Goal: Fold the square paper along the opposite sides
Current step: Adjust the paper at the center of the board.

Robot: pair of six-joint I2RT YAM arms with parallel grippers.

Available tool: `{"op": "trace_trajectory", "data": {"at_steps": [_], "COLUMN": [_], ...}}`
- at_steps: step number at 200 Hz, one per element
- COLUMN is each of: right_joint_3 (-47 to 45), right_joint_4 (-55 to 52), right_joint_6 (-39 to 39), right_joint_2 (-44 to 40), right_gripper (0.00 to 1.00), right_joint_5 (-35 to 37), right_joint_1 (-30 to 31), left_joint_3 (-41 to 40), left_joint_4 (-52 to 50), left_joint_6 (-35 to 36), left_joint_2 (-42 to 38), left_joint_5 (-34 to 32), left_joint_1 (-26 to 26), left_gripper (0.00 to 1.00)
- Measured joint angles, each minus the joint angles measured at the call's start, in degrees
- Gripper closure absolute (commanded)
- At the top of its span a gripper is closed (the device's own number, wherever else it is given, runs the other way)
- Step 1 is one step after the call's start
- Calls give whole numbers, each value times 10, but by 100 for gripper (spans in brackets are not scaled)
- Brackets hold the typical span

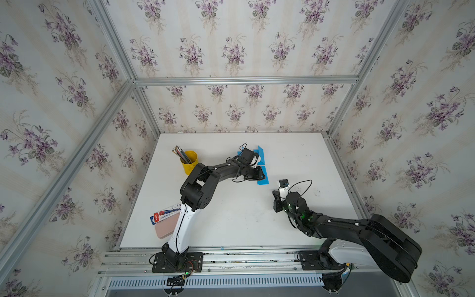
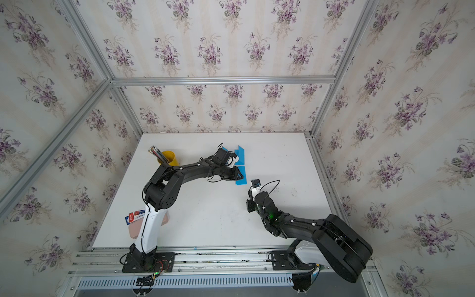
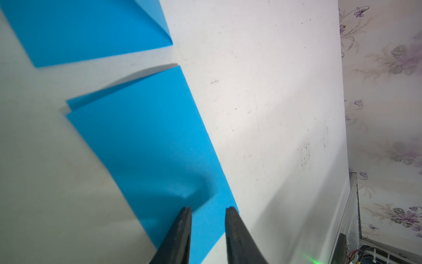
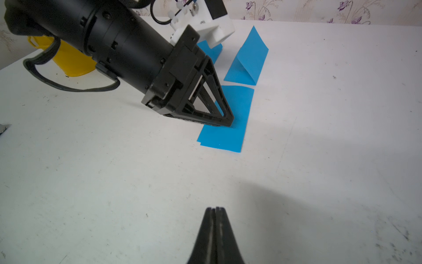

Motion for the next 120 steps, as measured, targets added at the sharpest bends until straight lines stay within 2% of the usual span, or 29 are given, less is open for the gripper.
{"op": "trace_trajectory", "data": {"at_steps": [33,74,120], "right_joint_3": [0,3,12], "right_joint_4": [1,1,0], "right_joint_6": [0,0,-6], "right_joint_2": [0,4,4], "right_gripper": [100,100,100], "right_joint_5": [0,0,-1], "right_joint_1": [0,-2,-2], "left_joint_3": [2,44,81], "left_joint_4": [-10,-57,-128], "left_joint_6": [4,12,20], "left_joint_2": [-9,0,0], "left_joint_5": [-7,-10,-48], "left_joint_1": [-2,-3,-5], "left_gripper": [53,52,49]}}
